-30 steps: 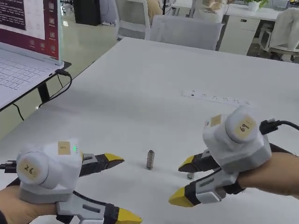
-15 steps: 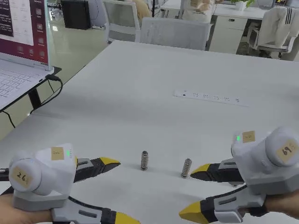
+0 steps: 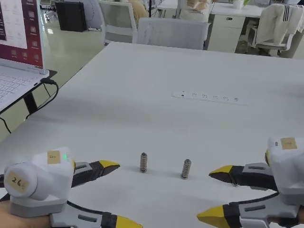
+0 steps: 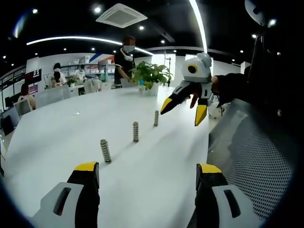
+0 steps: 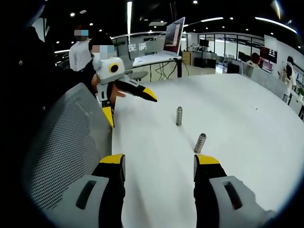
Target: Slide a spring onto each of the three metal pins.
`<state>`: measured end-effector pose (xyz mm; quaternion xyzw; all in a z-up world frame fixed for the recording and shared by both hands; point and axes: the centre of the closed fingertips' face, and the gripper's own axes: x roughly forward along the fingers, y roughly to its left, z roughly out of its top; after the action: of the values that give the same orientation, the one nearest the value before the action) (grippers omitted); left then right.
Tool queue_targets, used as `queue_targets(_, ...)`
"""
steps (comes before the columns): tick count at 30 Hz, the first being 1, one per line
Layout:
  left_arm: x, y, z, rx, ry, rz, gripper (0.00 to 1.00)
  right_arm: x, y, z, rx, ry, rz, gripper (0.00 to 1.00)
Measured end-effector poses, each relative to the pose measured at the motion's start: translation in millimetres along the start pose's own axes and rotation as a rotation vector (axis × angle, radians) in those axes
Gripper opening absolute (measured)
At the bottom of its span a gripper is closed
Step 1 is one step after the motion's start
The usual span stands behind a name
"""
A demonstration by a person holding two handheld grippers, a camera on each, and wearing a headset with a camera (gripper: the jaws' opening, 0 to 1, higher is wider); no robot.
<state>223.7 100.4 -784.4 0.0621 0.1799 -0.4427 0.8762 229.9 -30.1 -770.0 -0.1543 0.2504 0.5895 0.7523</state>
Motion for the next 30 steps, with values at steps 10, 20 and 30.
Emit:
queue_targets(10,0.3,-3.4,1.4,-0.009,-0.002,-0.003,0.82,-23.3,-12.0,-12.4,0.045,-0.048,-0.067,0.62)
queue_targets(20,-0.4,-2.6,2.7,-0.015,-0.007,0.003,0.84,-46.8,-26.0,-19.6,0.068,-0.117,-0.157,0.7)
queue_targets(30,-0.1,-0.5,3.5,-0.024,-0.013,0.01,0.85,-62.2,-38.1,-26.3,0.083,-0.177,-0.231,0.77)
